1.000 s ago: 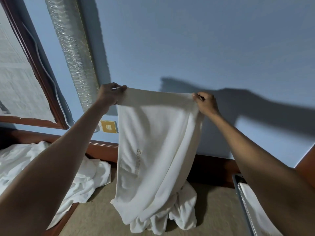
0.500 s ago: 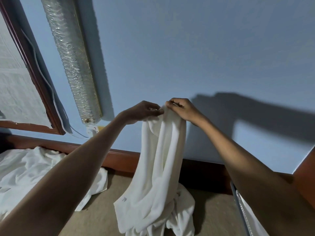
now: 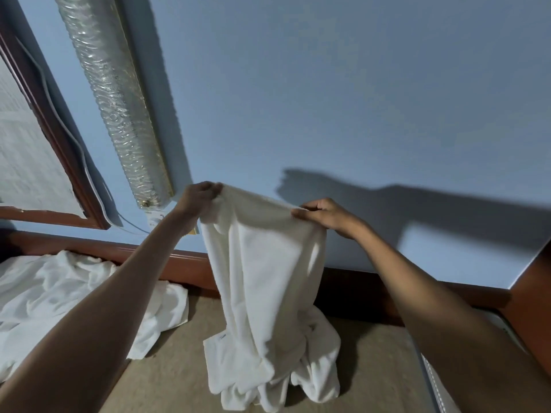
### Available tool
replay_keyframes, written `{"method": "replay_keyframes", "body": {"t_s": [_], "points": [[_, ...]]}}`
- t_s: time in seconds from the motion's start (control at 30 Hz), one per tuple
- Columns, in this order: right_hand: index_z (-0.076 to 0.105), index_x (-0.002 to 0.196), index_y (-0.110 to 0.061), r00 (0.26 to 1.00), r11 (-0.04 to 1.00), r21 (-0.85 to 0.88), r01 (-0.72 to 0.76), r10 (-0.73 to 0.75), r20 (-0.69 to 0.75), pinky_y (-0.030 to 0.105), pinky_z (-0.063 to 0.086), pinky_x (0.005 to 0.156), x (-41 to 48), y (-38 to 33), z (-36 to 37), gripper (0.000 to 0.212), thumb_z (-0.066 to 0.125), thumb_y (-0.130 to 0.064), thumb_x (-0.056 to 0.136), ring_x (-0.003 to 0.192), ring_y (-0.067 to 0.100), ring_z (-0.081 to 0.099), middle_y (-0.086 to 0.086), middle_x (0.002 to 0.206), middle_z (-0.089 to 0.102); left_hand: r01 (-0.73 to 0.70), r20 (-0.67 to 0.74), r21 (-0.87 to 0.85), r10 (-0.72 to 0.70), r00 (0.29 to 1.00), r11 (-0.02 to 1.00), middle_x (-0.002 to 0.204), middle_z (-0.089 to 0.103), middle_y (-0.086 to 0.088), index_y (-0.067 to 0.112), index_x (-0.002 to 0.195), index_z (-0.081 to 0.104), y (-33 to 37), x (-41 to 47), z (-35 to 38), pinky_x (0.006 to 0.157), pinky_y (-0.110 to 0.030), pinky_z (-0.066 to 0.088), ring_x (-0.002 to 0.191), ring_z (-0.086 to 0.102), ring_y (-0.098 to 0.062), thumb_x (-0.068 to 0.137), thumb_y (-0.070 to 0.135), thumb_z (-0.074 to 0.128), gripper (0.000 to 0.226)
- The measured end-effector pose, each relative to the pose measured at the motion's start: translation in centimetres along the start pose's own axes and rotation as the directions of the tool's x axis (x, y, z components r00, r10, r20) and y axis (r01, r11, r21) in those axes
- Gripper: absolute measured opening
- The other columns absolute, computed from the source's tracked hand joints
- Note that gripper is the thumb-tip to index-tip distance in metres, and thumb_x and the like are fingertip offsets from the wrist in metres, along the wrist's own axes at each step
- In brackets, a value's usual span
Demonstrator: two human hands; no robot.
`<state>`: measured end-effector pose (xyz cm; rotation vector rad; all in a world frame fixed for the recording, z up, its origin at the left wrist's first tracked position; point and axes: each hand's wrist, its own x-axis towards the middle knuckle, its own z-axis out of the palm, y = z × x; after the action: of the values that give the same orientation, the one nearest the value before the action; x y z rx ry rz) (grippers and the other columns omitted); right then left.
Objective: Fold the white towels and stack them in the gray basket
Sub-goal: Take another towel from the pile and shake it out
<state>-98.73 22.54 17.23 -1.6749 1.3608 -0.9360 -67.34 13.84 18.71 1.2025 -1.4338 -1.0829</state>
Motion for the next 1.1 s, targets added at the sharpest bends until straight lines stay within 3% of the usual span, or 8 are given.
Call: {"method": "replay_keyframes", "body": {"t_s": [0.13, 0.27, 0.37, 0.43, 0.63, 0.83, 1.0, 1.1], "points": [[0.074, 0.072, -0.025, 0.995, 0.994, -0.090, -0.055, 0.062, 0.082, 0.015, 0.044, 0.063, 0.1, 0.8, 2.5, 0.026, 0.071, -0.037, 0.094, 0.064, -0.006, 0.060, -0.019, 0.068, 0.068, 0.073, 0.153, 0.343, -0.132, 0.979, 0.937, 0.087, 0.066, -0.004, 0.015, 0.103, 0.073, -4.1, -2.8, -0.8, 0.055, -0.021, 0.045, 0.068, 0.059, -0.011, 0.089, 0.036, 0.079, 0.027], [0.077, 0.077, -0.028, 0.989, 0.993, -0.109, -0.048, 0.063, 0.137, 0.017, 0.046, 0.073, 0.8, 1.0, 5.3, 0.023, 0.071, -0.045, 0.092, 0.075, -0.004, 0.061, -0.018, 0.076, 0.070, -0.044, 0.497, 0.357, -0.150, 0.855, 0.933, 0.064, 0.053, 0.014, 0.039, 0.144, 0.054, -4.4, -5.1, 1.1, 0.061, -0.013, 0.041, 0.059, 0.051, 0.001, 0.079, 0.032, 0.089, 0.074], [0.080, 0.083, -0.028, 0.983, 0.995, -0.083, -0.062, 0.075, 0.165, 0.016, 0.048, 0.076, 0.4, 1.0, 6.4, 0.018, 0.076, -0.044, 0.089, 0.081, -0.001, 0.065, -0.011, 0.085, 0.075, -0.106, 0.617, 0.388, -0.173, 0.768, 0.915, 0.069, 0.063, 0.021, 0.030, 0.125, 0.068, -4.3, -5.9, 2.8, 0.066, -0.007, 0.040, 0.067, 0.058, 0.009, 0.090, 0.022, 0.079, 0.037], [0.081, 0.089, -0.023, 0.983, 0.996, -0.064, -0.067, 0.077, 0.167, 0.019, 0.051, 0.081, -0.1, 1.7, 6.5, 0.016, 0.080, -0.039, 0.086, 0.087, 0.002, 0.068, -0.005, 0.092, 0.077, -0.120, 0.612, 0.391, -0.160, 0.775, 0.912, 0.080, 0.071, 0.020, 0.021, 0.102, 0.077, -4.8, -6.1, 3.0, 0.073, -0.012, 0.044, 0.076, 0.062, 0.008, 0.093, 0.027, 0.075, 0.012], [0.064, 0.070, -0.010, 0.970, 0.980, -0.039, -0.193, 0.197, 0.146, 0.029, 0.037, 0.062, -2.3, 6.7, 7.3, 0.047, 0.085, -0.052, 0.075, 0.065, 0.012, 0.054, -0.002, 0.069, 0.058, 0.108, 0.464, 0.017, -0.104, 0.880, 0.994, 0.088, 0.064, -0.015, 0.000, 0.095, 0.072, -6.9, -5.5, 2.5, 0.072, -0.038, 0.045, 0.082, 0.060, -0.026, 0.094, 0.029, 0.074, 0.029], [0.073, 0.076, -0.016, 0.948, 0.937, 0.155, -0.314, 0.301, 0.101, 0.025, 0.044, 0.060, -4.9, 11.0, 7.7, 0.026, 0.083, -0.039, 0.080, 0.068, 0.014, 0.061, 0.002, 0.076, 0.068, 0.318, 0.171, -0.221, -0.285, 0.943, 0.922, 0.090, 0.069, -0.012, 0.001, 0.099, 0.068, -10.1, -4.2, -1.1, 0.064, -0.026, 0.058, 0.079, 0.067, -0.021, 0.102, 0.021, 0.062, 0.021], [0.066, 0.069, -0.022, 0.956, 0.946, 0.134, -0.294, 0.293, 0.027, 0.025, 0.039, 0.060, -4.2, 10.8, 9.0, 0.035, 0.068, -0.046, 0.094, 0.062, 0.006, 0.055, -0.006, 0.068, 0.061, 0.274, 0.083, 0.270, -0.305, 0.949, 0.923, 0.097, 0.069, -0.006, 0.011, 0.095, 0.073, -13.5, -3.7, -2.3, 0.057, -0.019, 0.047, 0.089, 0.061, -0.021, 0.093, 0.016, 0.075, 0.006], [0.066, 0.077, -0.022, 0.978, 0.972, 0.103, -0.210, 0.209, 0.028, 0.023, 0.042, 0.065, -2.1, 8.0, 10.7, 0.032, 0.066, -0.046, 0.096, 0.068, 0.004, 0.057, -0.013, 0.072, 0.062, 0.081, 0.374, 0.503, -0.301, 0.877, 0.861, 0.128, 0.061, -0.005, 0.020, 0.137, 0.060, -13.3, -4.2, -0.7, 0.072, -0.020, 0.046, 0.105, 0.060, -0.025, 0.082, 0.028, 0.087, 0.062]]}}
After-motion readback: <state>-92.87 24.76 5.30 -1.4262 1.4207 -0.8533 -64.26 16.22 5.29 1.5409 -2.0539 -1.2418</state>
